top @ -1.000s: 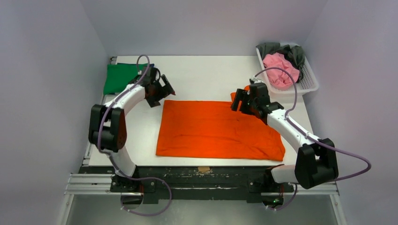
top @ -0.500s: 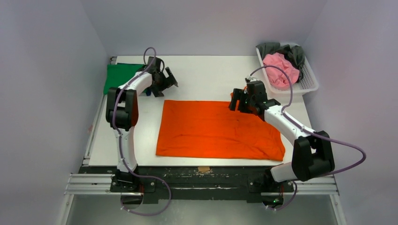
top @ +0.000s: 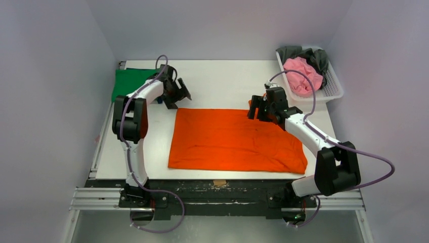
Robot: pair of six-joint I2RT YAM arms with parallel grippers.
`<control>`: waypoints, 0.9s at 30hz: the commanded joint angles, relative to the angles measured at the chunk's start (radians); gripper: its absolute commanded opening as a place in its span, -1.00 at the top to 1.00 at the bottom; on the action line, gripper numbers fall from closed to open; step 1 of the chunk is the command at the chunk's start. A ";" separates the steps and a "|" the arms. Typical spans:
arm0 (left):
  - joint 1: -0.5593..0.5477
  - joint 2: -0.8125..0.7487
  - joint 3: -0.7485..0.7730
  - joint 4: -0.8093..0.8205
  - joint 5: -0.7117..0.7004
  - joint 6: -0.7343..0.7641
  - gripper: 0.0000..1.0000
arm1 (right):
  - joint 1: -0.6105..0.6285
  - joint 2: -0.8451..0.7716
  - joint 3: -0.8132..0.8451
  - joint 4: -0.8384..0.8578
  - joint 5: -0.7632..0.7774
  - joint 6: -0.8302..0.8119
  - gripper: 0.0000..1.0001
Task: Fold and stack the t-shirts
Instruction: Grab the side of the flattened tshirt furthest away from the robot with both arms
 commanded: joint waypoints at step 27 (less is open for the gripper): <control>-0.049 -0.096 -0.034 -0.196 -0.110 0.172 1.00 | -0.002 0.024 0.090 -0.059 0.165 -0.030 -0.55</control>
